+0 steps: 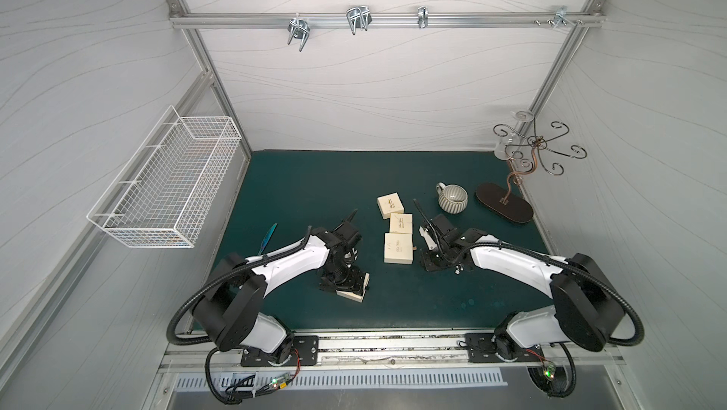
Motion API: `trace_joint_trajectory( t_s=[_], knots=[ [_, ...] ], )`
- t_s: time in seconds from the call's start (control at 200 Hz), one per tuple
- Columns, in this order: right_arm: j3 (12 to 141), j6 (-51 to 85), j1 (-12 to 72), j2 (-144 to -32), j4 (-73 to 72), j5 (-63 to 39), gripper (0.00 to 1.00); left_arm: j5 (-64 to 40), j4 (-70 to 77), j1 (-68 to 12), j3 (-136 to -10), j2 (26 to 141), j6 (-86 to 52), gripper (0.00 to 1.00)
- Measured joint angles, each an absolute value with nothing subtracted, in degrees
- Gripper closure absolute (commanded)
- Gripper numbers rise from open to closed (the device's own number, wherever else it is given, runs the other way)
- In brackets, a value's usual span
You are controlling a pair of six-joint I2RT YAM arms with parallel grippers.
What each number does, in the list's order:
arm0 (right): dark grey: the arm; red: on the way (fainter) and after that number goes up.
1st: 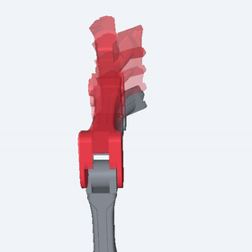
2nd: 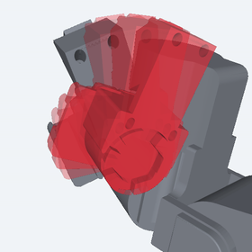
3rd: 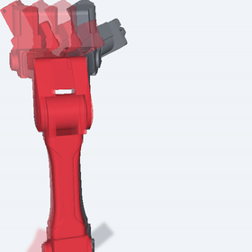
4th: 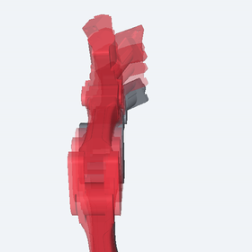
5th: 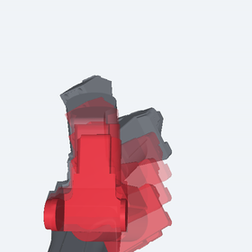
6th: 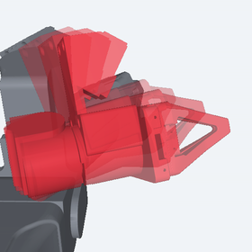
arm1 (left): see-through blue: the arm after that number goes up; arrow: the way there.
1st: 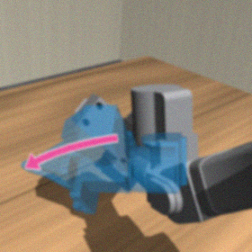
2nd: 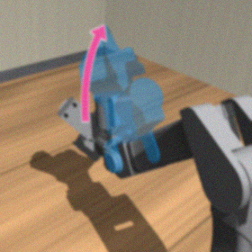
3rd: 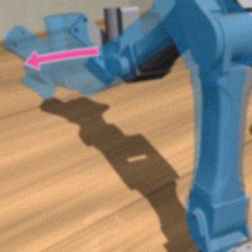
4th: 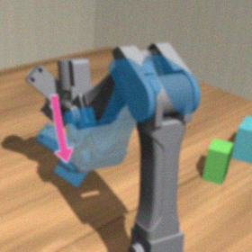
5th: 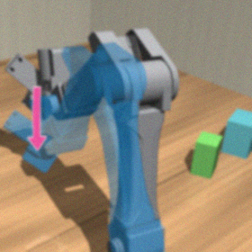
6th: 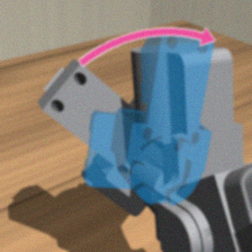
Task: Take out the earrings from the drawer-style jewelry box
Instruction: Move the jewelry box to the center of the board.
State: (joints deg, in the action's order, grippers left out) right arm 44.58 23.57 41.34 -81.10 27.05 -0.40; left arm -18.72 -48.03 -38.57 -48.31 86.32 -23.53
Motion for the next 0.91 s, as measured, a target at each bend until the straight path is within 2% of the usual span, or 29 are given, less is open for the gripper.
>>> trace_joint_trajectory(
  t_s=[0.29, 0.905],
  knots=[
    [44.6, 23.6, 41.6, -80.8, 27.0, -0.3, 0.69, -22.3, -48.8, -43.3, -56.4, 95.6, -20.5, 0.18],
    [43.6, 23.5, 41.8, -78.3, 27.7, 1.0, 0.69, -31.8, -52.5, -43.7, -74.8, 113.7, -15.1, 0.24]
  ],
)
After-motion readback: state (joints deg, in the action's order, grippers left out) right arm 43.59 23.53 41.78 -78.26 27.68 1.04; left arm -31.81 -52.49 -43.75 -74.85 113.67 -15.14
